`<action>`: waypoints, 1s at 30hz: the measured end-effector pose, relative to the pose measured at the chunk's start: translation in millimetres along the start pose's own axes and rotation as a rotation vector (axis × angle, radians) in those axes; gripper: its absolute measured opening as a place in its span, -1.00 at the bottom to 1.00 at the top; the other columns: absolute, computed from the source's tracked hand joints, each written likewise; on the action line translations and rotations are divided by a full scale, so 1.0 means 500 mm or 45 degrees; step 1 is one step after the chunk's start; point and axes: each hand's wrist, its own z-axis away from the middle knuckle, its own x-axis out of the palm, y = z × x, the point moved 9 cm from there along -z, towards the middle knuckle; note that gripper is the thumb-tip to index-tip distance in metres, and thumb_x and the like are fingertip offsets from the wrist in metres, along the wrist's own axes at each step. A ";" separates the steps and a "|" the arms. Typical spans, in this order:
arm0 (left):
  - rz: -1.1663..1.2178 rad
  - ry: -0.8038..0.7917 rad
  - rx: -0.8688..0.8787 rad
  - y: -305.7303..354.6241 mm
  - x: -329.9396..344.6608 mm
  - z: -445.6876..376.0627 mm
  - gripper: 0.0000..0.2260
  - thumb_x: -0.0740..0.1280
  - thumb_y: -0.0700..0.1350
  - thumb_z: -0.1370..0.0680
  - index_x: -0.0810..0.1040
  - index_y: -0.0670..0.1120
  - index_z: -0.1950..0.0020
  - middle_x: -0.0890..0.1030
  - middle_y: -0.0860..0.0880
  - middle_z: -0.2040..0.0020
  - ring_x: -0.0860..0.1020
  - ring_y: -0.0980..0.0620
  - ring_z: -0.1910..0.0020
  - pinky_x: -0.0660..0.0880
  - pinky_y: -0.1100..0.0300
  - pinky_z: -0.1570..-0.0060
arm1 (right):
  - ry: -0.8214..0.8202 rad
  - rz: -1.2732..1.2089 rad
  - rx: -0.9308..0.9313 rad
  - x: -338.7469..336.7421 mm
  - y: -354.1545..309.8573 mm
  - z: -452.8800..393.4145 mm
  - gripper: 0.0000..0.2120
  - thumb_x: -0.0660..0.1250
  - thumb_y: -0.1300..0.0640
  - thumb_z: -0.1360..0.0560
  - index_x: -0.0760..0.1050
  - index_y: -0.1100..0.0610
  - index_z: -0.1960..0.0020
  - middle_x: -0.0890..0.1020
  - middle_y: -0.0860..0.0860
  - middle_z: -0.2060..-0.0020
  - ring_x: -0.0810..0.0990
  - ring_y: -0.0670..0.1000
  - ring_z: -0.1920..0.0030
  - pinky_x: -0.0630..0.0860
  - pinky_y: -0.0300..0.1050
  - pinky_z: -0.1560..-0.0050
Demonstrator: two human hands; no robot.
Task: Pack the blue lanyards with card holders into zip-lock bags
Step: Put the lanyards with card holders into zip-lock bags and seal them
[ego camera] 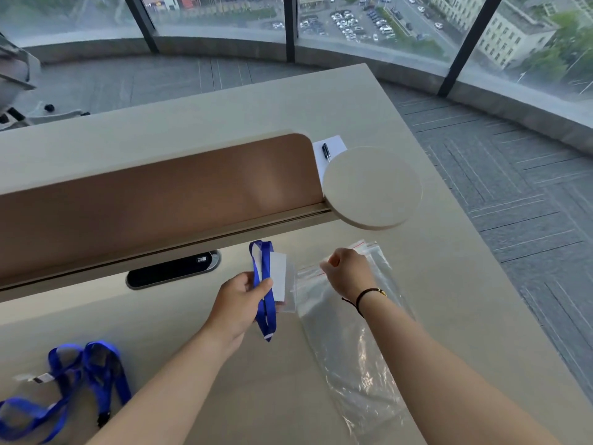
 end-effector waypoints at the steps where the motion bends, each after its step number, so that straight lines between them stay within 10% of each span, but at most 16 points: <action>1: 0.047 0.001 -0.019 -0.001 -0.003 0.004 -0.88 0.30 -0.24 -0.64 0.57 -0.22 -0.14 0.70 -0.25 -0.07 0.73 -0.19 0.13 0.62 -0.10 0.03 | 0.011 -0.045 0.006 -0.001 0.000 0.013 -0.87 0.33 0.09 -0.46 0.53 0.14 0.21 0.65 0.06 0.26 0.60 0.11 0.16 0.50 -0.13 0.21; 11: 0.574 -0.141 -0.047 0.044 -0.058 0.129 -0.78 0.30 -0.20 -0.63 0.59 -0.16 -0.26 0.71 -0.16 -0.12 0.73 -0.09 0.09 0.66 0.12 0.22 | -0.044 -0.361 -0.151 0.036 -0.114 0.262 -0.83 0.39 0.25 -0.41 0.58 0.03 0.05 0.58 -0.08 0.36 0.49 -0.15 0.38 0.44 -0.38 0.38; 16: 0.537 -0.184 -0.206 0.023 -0.165 0.226 -0.71 0.28 -0.01 -0.63 0.55 -0.02 -0.33 0.70 -0.12 -0.18 0.57 -0.20 -0.28 0.26 -0.51 -0.31 | -0.086 -0.389 -0.223 0.070 -0.201 0.383 -0.78 0.38 0.25 -0.42 0.57 -0.01 0.00 0.56 -0.07 0.38 0.49 -0.17 0.39 0.46 -0.40 0.33; 19: 0.635 -0.258 -0.373 -0.012 -0.238 0.290 -0.69 0.24 0.06 -0.64 0.57 -0.04 -0.29 0.69 -0.10 -0.20 0.50 -0.26 -0.32 0.02 -0.64 -0.25 | -0.094 -0.368 -0.259 0.097 -0.246 0.437 -0.76 0.37 0.27 -0.42 0.57 0.01 -0.03 0.54 -0.07 0.38 0.48 -0.19 0.40 0.47 -0.39 0.31; 25: 0.885 -0.271 -0.445 -0.057 -0.353 0.397 -0.73 0.25 -0.03 -0.65 0.57 -0.14 -0.24 0.62 -0.31 -0.23 0.61 -0.44 -0.14 0.42 -0.50 -0.13 | -0.111 -0.216 -0.338 0.151 -0.334 0.524 -0.74 0.36 0.26 -0.42 0.57 0.00 -0.05 0.58 -0.03 0.34 0.51 -0.13 0.35 0.50 -0.36 0.30; 30: 0.911 -0.117 -0.250 -0.068 -0.443 0.418 -0.75 0.28 -0.17 -0.63 0.58 -0.20 -0.27 0.69 -0.23 -0.13 0.68 -0.21 -0.11 0.53 -0.14 -0.22 | -0.161 -0.140 -0.386 0.214 -0.393 0.594 -0.76 0.36 0.22 -0.44 0.56 -0.05 -0.04 0.56 -0.06 0.34 0.51 -0.13 0.33 0.52 -0.29 0.29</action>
